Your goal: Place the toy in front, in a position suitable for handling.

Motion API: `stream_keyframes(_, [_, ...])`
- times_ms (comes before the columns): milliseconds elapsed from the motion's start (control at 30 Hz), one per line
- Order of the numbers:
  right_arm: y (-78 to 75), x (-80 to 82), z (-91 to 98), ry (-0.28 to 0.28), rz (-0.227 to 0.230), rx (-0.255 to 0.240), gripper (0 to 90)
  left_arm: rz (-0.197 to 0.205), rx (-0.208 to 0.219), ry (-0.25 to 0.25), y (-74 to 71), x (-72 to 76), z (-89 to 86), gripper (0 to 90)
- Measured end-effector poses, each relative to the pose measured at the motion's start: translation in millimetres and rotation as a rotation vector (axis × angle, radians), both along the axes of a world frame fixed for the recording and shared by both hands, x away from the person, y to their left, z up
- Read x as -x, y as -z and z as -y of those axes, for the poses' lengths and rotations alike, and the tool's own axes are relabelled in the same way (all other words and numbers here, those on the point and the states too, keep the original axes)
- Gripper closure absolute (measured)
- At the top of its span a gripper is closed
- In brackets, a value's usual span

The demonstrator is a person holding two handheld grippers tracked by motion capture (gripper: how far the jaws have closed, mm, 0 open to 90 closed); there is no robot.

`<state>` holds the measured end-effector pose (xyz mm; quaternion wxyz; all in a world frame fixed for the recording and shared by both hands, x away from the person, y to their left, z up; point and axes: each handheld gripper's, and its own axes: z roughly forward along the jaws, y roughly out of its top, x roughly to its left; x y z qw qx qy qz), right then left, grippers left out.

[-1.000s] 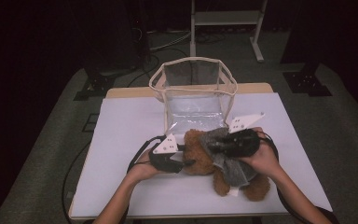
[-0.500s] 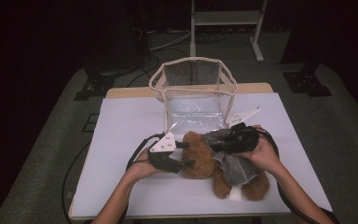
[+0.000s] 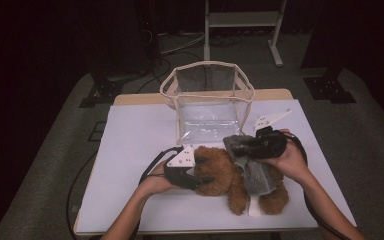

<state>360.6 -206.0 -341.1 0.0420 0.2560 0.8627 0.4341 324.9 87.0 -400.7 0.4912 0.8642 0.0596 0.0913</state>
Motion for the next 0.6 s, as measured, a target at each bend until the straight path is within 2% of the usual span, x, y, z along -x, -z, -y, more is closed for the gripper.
stream_keyframes(67, [-0.4,-7.6,8.0,0.029,-0.008,0.011,68.6,0.001,-0.004,0.002,-0.7,-0.5,-0.9,39.0])
stream_keyframes(167, [8.7,-11.1,9.5,0.013,-0.053,0.039,68.7,0.001,-0.008,-0.001,-5.7,-1.8,-2.6,37.9])
stream_keyframes(267, [15.2,-3.4,2.8,-0.019,-0.064,0.035,68.8,-0.001,0.0,-0.026,-13.0,-2.7,-2.8,34.3])
stream_keyframes(300, [16.7,0.1,0.0,-0.03,-0.065,0.029,68.8,-0.005,0.009,-0.026,-15.1,-2.5,-1.5,33.6])
stream_keyframes(367, [20.4,9.2,-8.0,-0.061,-0.074,0.019,68.9,-0.004,0.006,-0.02,-17.1,-1.5,1.7,33.3])
stream_keyframes(433, [21.4,18.4,-14.3,-0.093,-0.064,0.018,68.8,-0.016,-0.002,-0.008,-16.8,-0.8,5.2,32.6])
stream_keyframes(500, [20.4,24.7,-15.2,-0.1,-0.046,0.006,68.8,-0.021,-0.032,0.004,-13.6,0.0,7.9,34.0])
stream_keyframes(600, [17.9,25.6,-6.6,-0.09,-0.049,-0.037,68.8,-0.031,-0.028,0.004,-9.8,1.6,8.9,34.2])
